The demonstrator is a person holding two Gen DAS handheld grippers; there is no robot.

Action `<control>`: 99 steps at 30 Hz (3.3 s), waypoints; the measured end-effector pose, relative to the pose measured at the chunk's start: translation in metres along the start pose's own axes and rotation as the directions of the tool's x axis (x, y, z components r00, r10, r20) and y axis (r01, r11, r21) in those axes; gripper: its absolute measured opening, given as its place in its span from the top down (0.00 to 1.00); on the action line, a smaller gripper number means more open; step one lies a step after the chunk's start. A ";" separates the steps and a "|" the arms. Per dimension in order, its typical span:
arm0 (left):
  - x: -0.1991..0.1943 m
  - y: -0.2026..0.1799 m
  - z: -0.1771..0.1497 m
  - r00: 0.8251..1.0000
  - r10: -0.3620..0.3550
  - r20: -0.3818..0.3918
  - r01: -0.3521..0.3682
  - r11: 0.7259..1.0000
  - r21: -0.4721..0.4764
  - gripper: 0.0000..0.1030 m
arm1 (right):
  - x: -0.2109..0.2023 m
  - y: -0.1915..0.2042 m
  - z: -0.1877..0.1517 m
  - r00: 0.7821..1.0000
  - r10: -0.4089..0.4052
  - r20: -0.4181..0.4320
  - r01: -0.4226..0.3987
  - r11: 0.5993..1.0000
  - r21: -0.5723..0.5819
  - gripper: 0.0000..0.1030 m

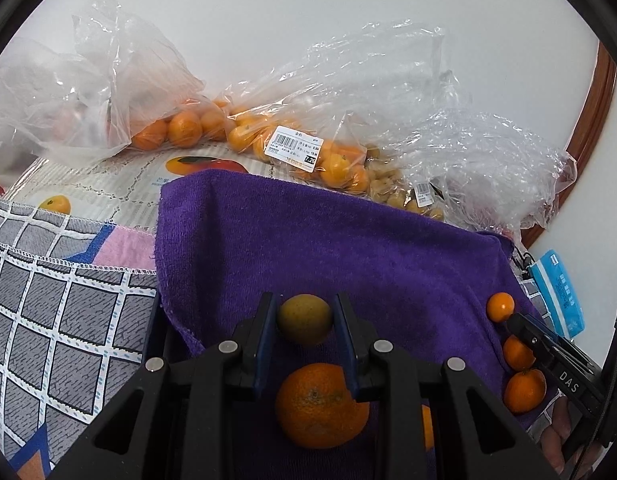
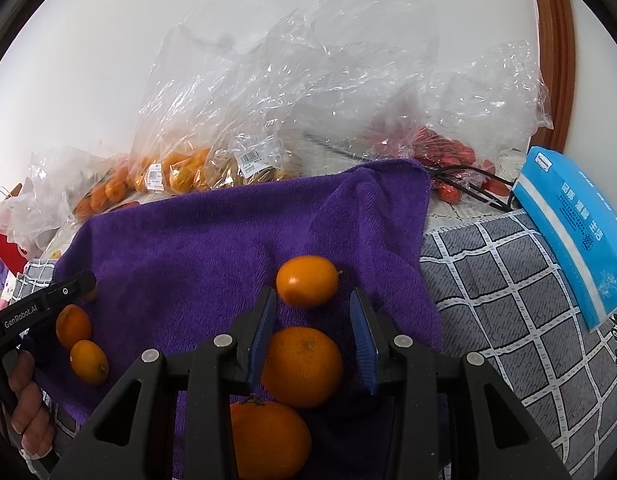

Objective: Organize fruits
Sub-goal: 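Open the left tool over the towel while the right tool releases its tangerine, then withdraw both tools from the towel toward the loose fruit on the cover, then grasp a large tangerine with the right tool while the left tool grasps another tangerine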

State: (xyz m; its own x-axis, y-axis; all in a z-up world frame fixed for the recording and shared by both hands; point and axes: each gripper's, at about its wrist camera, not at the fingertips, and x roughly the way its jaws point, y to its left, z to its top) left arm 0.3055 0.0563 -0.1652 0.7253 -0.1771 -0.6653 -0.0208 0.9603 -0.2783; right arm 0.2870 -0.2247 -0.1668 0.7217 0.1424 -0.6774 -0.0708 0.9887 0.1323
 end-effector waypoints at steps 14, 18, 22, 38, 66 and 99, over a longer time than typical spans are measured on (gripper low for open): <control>-0.002 0.000 0.000 1.000 -0.006 0.006 0.006 1.000 -0.002 0.73 | 0.000 0.003 -0.001 1.000 0.000 -0.003 0.000 1.000 -0.017 0.60; -0.005 -0.001 0.000 1.000 -0.009 0.015 0.009 1.000 0.004 0.68 | 0.000 0.002 -0.002 1.000 -0.001 0.001 0.001 1.000 -0.017 0.60; -0.008 -0.001 0.000 1.000 -0.005 0.030 0.005 1.000 0.006 0.67 | -0.004 0.001 -0.002 1.000 -0.005 0.016 0.005 1.000 -0.013 0.59; -0.034 -0.008 -0.004 0.985 0.041 0.167 -0.047 0.998 0.033 0.67 | -0.048 0.011 -0.002 0.986 -0.036 0.165 0.041 0.999 -0.028 0.58; -0.126 0.017 -0.024 0.996 0.022 0.086 -0.029 0.997 0.073 0.55 | -0.117 0.100 -0.104 0.977 0.197 -0.084 -0.207 0.971 -0.123 0.61; -0.109 0.056 -0.092 0.996 0.060 -0.071 -0.060 0.998 -0.003 0.55 | -0.087 0.111 -0.116 0.986 0.086 -0.146 -0.118 0.966 -0.230 0.69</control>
State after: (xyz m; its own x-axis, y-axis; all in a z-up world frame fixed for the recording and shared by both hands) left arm 0.1621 0.1093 -0.1719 0.6717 -0.1344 -0.7285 -0.0663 0.9686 -0.2398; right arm 0.1367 -0.1221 -0.1769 0.6047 0.2320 -0.7619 -0.3117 0.9493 0.0417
